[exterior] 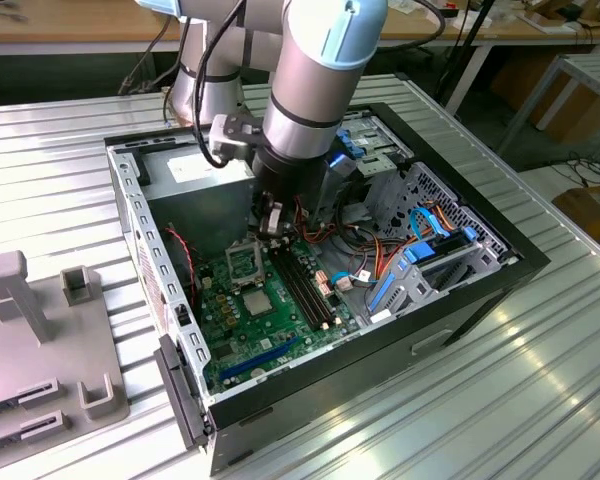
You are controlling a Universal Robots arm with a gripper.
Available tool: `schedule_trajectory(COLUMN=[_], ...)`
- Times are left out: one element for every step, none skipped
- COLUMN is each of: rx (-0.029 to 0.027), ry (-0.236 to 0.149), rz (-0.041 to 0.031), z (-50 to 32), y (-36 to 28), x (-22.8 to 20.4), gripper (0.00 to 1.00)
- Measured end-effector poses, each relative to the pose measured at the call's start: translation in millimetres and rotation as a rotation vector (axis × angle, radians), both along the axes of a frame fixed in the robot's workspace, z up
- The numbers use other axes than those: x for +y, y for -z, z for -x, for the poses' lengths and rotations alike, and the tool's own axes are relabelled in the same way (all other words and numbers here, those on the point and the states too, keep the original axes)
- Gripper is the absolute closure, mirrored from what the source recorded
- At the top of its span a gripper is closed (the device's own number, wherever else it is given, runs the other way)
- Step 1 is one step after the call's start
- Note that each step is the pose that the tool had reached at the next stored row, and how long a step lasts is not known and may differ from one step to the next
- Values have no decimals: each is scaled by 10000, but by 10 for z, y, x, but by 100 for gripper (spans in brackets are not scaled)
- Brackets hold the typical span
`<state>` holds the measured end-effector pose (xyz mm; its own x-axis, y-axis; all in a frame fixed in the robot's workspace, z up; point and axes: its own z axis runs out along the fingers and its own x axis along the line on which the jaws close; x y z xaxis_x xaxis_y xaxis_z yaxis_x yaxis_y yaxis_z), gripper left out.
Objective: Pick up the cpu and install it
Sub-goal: 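Close the cpu cover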
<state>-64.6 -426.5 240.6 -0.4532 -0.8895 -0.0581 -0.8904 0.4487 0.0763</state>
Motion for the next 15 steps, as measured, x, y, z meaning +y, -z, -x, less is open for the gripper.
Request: schedule_trajectory(rx=[-2, -3, -6, -7, -9, -10, -12, -14, -17, -19, -20, -19, -21, -22, -24], ry=[-287, -288, -289, -288, -287, -287, -287, -288, -288, -288, -290, -290, -271, -241, -207], rz=[-265, -343, -466, -552, -624, -676, -709, -729, -735, -737, -737, -737, -738, -738, -739], z=[4, 6, 10, 13, 16, 19, 21, 23, 25, 26, 26, 25, 19, 11, 5], y=[0, 0, 0, 0, 0, 1, 0, 0, 0, 0, 0, 0, 2, 6, 12], x=[-3, -5, -8, -10, -13, -16, -19, -23, -26, -29, -34, -40, -41, -42, -42], gripper=[89, 89, 89, 89, 89, 89, 89, 89, 89, 89, 89, 89, 89, 89, 89])
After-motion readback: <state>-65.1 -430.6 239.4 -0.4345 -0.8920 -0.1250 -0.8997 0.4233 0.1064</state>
